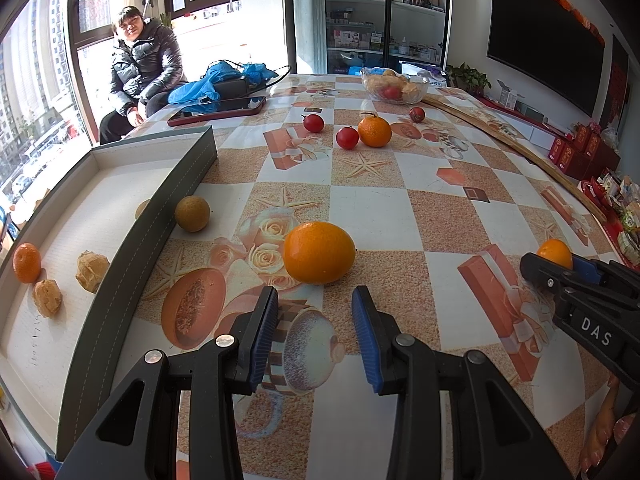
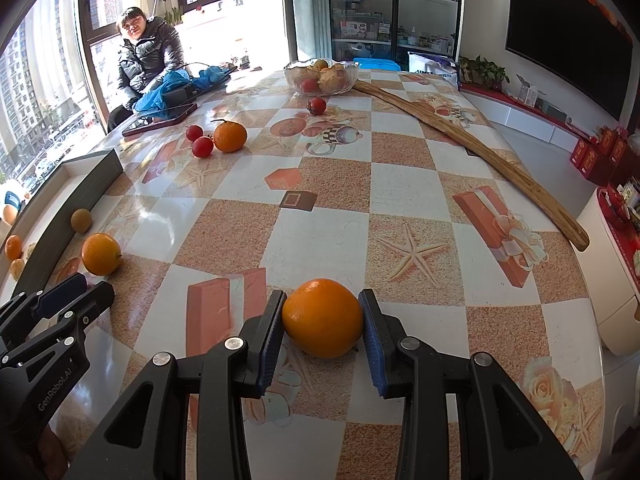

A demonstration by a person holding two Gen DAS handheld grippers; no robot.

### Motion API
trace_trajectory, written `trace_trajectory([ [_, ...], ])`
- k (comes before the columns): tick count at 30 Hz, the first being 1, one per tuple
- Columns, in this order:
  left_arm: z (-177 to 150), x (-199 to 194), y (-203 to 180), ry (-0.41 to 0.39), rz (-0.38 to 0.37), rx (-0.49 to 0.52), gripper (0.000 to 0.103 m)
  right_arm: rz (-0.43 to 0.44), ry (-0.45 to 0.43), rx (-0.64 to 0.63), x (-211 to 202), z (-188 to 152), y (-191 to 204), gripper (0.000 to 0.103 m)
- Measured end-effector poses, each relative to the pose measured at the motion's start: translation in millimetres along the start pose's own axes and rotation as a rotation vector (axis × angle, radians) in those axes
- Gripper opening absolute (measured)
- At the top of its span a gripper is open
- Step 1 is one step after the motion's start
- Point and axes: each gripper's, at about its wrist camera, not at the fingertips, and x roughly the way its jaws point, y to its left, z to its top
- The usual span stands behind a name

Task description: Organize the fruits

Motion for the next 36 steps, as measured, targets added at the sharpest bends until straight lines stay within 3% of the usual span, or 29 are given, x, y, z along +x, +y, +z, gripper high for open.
trace_trajectory([
  [13,2,0,0,0.022,-0.01,-0.006,0.041,-0.027,0.007,-0.029,0,-1,0,0.038],
  [15,5,-1,1,0.052,-0.03,-0.012,0.033,-0.029,0.019,-0.039,0,0,0,0.038],
  [16,7,-1,3,0.07,-0.052,-0.019,0.019,-0.026,0.034,-0.048,-1,2,4,0.038],
  [17,9,-2,5,0.091,-0.085,-0.035,0.01,-0.016,0.051,-0.05,-1,4,2,0.038],
  [21,12,-5,20,0.137,-0.175,-0.101,0.01,0.039,0.114,-0.003,-3,9,-4,0.038],
  [31,13,-22,42,0.102,-0.236,-0.119,0.01,0.058,0.127,0.01,-15,8,1,0.038],
  [33,16,-22,44,0.096,-0.242,-0.099,0.02,0.051,0.131,0.002,-12,4,3,0.038],
  [34,18,-22,43,0.091,-0.254,-0.086,0.036,0.051,0.136,0.005,-10,2,3,0.038],
  [35,22,-21,41,0.085,-0.266,-0.069,0.058,0.051,0.129,0.008,-11,0,2,0.038],
  [36,25,-21,39,0.071,-0.264,-0.057,0.066,0.05,0.124,0.007,-12,-1,2,0.038],
])
